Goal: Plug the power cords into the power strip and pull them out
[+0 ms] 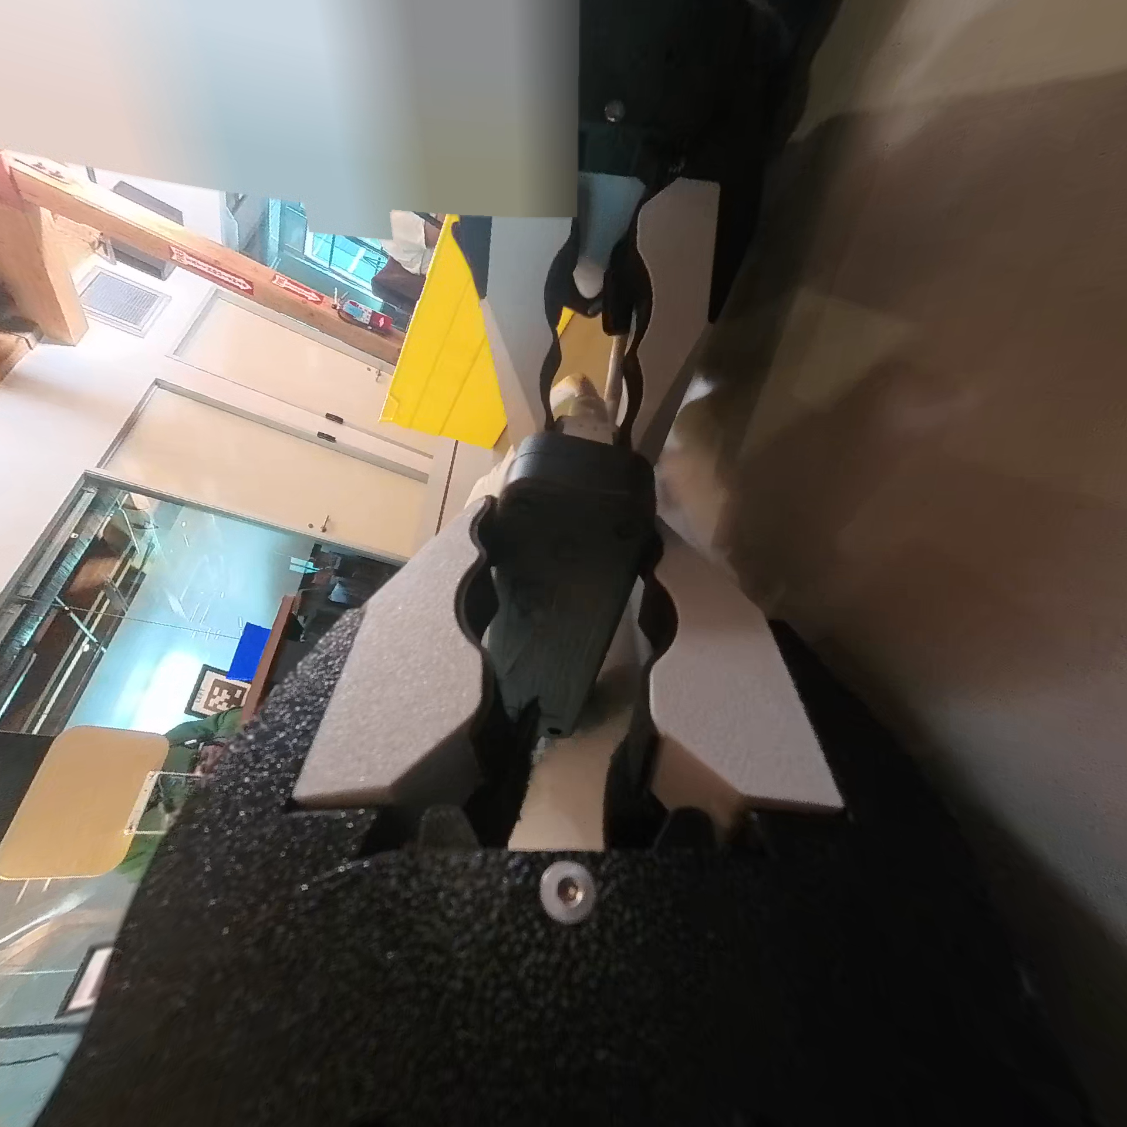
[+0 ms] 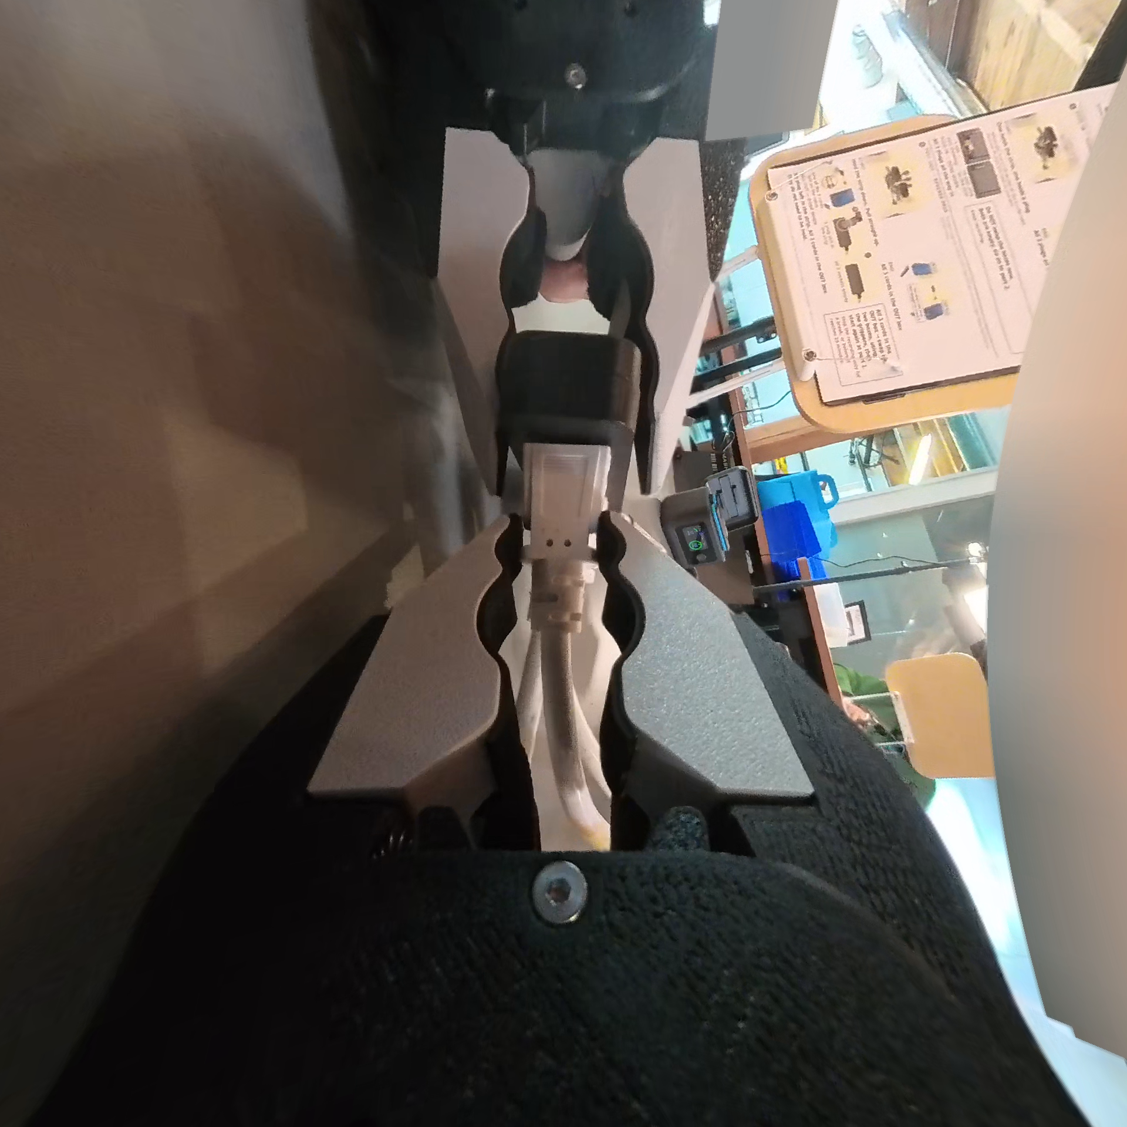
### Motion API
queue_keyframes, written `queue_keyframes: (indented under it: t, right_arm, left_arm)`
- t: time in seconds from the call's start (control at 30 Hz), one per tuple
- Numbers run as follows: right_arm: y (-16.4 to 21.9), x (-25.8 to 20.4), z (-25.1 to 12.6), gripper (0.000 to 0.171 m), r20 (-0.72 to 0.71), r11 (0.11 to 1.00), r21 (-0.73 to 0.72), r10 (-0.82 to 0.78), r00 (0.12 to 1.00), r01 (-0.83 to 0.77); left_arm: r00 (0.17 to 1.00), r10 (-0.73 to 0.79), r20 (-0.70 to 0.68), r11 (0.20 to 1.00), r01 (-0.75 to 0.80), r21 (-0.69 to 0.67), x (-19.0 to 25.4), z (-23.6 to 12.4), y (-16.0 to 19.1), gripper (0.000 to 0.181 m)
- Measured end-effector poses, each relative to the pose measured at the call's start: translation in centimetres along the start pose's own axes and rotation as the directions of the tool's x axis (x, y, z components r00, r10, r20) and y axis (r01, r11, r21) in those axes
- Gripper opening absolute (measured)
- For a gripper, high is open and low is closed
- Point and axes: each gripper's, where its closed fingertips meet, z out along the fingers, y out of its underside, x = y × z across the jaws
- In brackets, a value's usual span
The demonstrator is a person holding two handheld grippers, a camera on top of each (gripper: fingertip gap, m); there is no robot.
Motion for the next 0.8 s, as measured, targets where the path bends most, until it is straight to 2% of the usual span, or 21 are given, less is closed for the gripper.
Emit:
queue_keyframes:
  t: [0.3, 0.6, 0.8]
  right_arm:
    - [-0.32, -0.42, -0.34, 0.025, 0.038, 0.998, 0.025, 0.05, 0.998, -0.051]
    - [-0.08, -0.48, -0.56, 0.025, 0.044, 1.0, 0.03, 0.002, 0.999, -0.004]
    - [0.1, -0.46, -0.07, 0.025, -0.008, 0.997, 0.019, -0.077, 0.997, 0.077]
  left_arm:
    - [1.0, 0.01, -0.014, 1.0, -0.009, 0.009, 0.44, -0.2, -0.19, 0.045]
    - [0.999, 0.025, -0.019, 1.0, -0.025, 0.008, 0.59, -0.04, -0.26, 0.047]
    - [0.997, 0.077, -0.002, 0.996, -0.077, 0.042, 0.49, 0.22, -0.29, 0.045]
